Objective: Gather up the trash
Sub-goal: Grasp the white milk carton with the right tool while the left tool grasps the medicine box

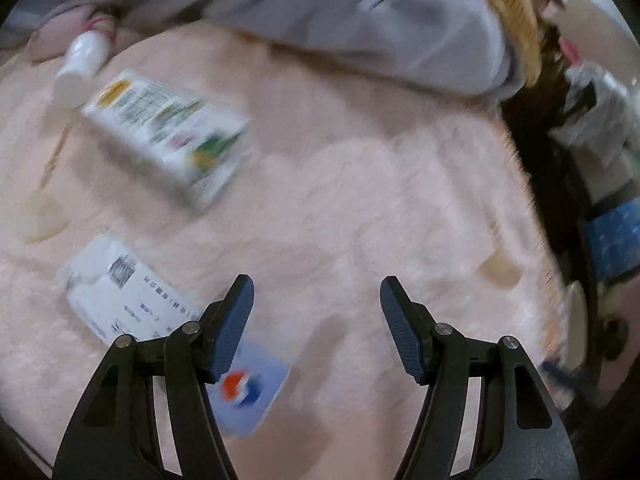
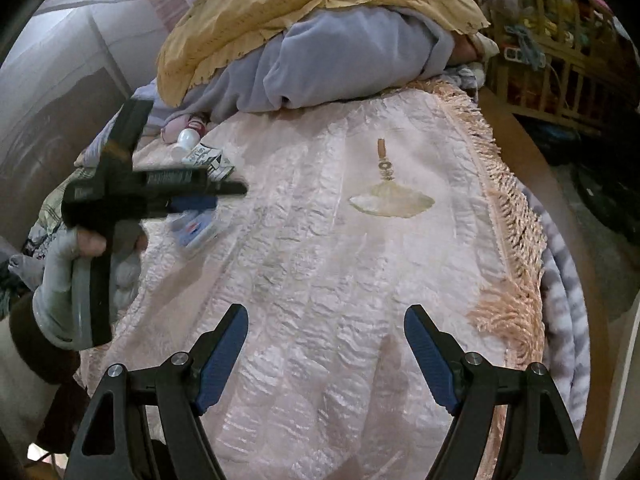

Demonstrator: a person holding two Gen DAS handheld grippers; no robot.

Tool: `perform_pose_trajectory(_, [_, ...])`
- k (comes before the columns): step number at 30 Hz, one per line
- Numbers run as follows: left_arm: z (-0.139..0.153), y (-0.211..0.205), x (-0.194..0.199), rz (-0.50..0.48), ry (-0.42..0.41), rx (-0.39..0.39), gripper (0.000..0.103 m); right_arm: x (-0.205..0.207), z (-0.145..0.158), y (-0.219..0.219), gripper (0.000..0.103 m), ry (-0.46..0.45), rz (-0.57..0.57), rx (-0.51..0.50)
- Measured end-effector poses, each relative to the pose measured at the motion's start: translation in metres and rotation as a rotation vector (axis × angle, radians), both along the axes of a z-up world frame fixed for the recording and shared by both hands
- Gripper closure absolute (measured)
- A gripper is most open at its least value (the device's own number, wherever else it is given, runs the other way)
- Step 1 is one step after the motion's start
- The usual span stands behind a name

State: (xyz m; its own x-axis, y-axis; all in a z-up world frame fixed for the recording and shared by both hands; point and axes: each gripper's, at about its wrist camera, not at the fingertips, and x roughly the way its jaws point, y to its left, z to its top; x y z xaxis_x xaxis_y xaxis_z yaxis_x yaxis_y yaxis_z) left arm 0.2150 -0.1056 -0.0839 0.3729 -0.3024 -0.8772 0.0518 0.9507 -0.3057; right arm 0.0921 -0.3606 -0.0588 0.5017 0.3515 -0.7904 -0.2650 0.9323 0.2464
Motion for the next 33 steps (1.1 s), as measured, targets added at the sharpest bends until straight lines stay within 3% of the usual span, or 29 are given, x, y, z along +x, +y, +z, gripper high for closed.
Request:
perform_pose_trajectory(3, [-0.001,0.025,-0.02,-0.028,0.022,0.072,0.038,0.004,0.0,0.003,0.025,0.003,0.003,0.014])
perform_pose_trajectory(6, [0.011,0.056,-0.042,-0.014,0.013,0.041,0.039,0.005,-0.001,0.011,0.025,0.004,0.018,0.026])
perform_pose_trajectory(10, [0.04,0.091,-0.07,0.053,-0.053,-0.022,0.038,0.008,-0.005,0.028,0.025,0.016,0.049,0.03])
perform_pose_trajectory(13, [0.052,0.103,-0.085,0.109,-0.115,0.052,0.035,0.01,-0.007,0.043,0.025,0.024,0.086,0.03])
perform_pose_trajectory(15, [0.047,0.107,-0.091,0.145,-0.127,0.151,0.034,0.012,-0.008,0.054,0.025,0.026,0.11,0.022])
perform_pose_trajectory(17, [0.033,0.114,-0.091,0.173,-0.088,0.188,0.034,0.017,-0.009,0.067,0.025,0.024,0.14,0.012])
perform_pose_trajectory(21, [0.008,0.115,-0.086,0.192,-0.041,0.144,0.035,0.033,-0.008,0.094,0.025,0.009,0.2,-0.017])
perform_pose_trajectory(25, [0.0,0.111,-0.074,0.227,-0.049,0.156,0.035,0.06,-0.007,0.122,0.024,0.004,0.24,-0.031])
perform_pose_trajectory(26, [-0.002,0.114,-0.071,0.238,-0.039,0.154,0.039,0.07,-0.006,0.131,0.024,-0.005,0.253,-0.037])
perform_pose_trajectory(27, [-0.003,0.117,-0.07,0.242,-0.034,0.145,0.055,0.079,-0.005,0.14,0.024,-0.016,0.263,-0.046])
perform_pose_trajectory(33, [-0.003,0.141,-0.073,0.282,-0.036,0.141,0.057,0.138,-0.001,0.215,0.024,-0.095,0.363,-0.125])
